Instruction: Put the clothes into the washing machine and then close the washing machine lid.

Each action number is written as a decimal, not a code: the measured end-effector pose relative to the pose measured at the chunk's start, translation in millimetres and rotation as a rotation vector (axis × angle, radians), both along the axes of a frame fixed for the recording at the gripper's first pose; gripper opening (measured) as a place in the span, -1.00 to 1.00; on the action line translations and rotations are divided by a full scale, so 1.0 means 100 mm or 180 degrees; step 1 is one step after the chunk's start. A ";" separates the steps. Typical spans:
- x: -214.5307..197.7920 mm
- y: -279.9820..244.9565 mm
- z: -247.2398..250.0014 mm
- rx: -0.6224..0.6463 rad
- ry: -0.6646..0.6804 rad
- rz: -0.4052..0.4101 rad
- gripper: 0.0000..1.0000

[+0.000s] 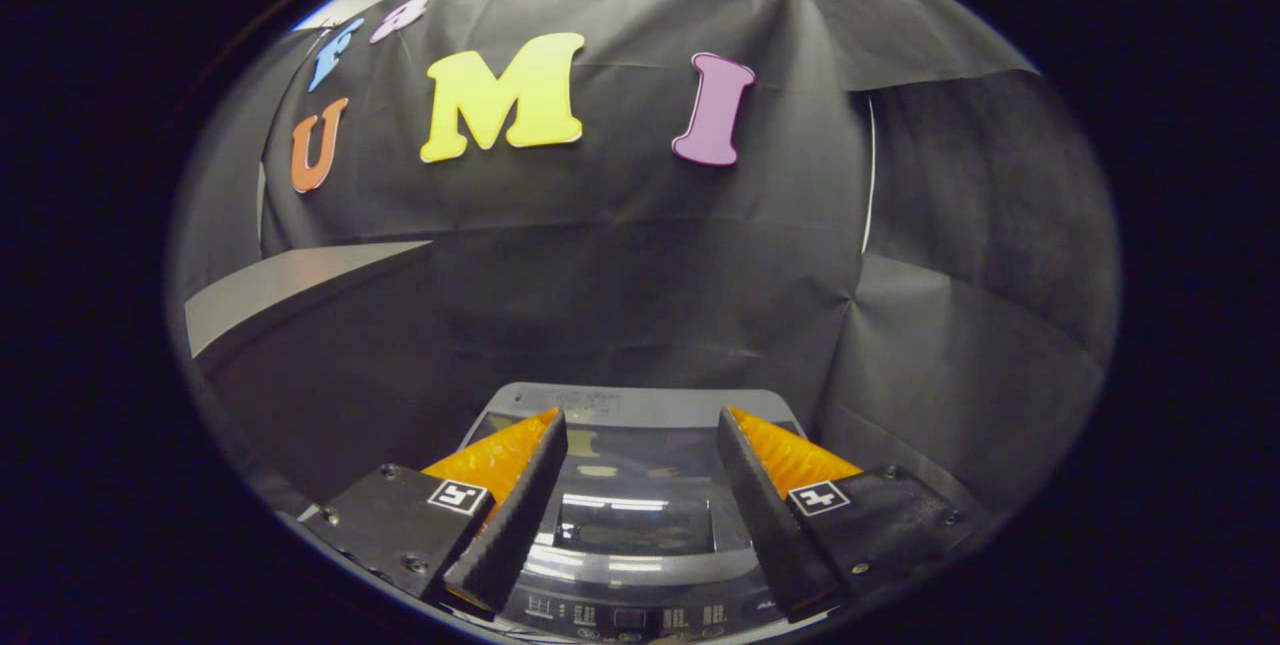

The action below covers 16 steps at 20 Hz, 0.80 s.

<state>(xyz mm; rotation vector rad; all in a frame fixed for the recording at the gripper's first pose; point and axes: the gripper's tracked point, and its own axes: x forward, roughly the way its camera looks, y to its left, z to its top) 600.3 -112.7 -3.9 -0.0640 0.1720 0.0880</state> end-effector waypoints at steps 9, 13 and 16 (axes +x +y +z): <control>-1.47 0.00 -0.18 0.0031 0.0048 -0.0107 0.89; -2.46 0.12 -0.19 0.0033 -0.0067 -0.0340 0.89; -3.19 0.34 -0.20 0.0088 -0.0144 -0.0427 0.90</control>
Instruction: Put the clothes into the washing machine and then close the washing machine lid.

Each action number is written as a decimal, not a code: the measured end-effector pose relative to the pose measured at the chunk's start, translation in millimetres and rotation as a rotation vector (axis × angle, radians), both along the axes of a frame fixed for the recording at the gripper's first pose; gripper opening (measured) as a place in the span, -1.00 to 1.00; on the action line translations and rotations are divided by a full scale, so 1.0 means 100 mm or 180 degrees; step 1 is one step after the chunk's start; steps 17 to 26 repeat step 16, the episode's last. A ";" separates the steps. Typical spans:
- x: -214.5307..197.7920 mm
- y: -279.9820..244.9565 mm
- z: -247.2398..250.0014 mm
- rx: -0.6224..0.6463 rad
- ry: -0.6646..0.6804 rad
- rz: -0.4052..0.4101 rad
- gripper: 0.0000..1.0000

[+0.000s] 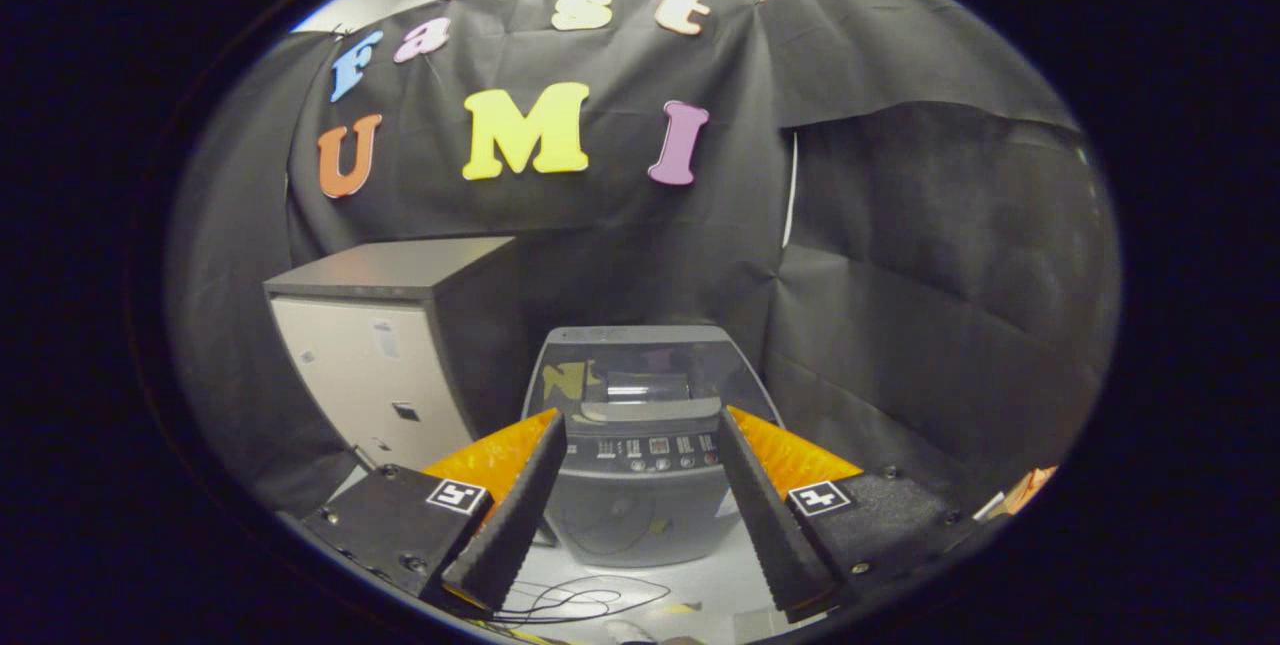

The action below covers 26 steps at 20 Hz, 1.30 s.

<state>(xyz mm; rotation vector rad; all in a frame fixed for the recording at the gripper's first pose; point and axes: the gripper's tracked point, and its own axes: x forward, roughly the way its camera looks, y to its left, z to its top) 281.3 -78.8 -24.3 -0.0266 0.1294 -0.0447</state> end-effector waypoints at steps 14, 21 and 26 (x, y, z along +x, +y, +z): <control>-1.70 0.58 0.14 -0.0067 -0.0263 0.0119 0.90; -1.77 0.55 0.09 -0.0055 -0.0265 0.0100 0.90; -1.77 0.55 0.09 -0.0055 -0.0265 0.0100 0.90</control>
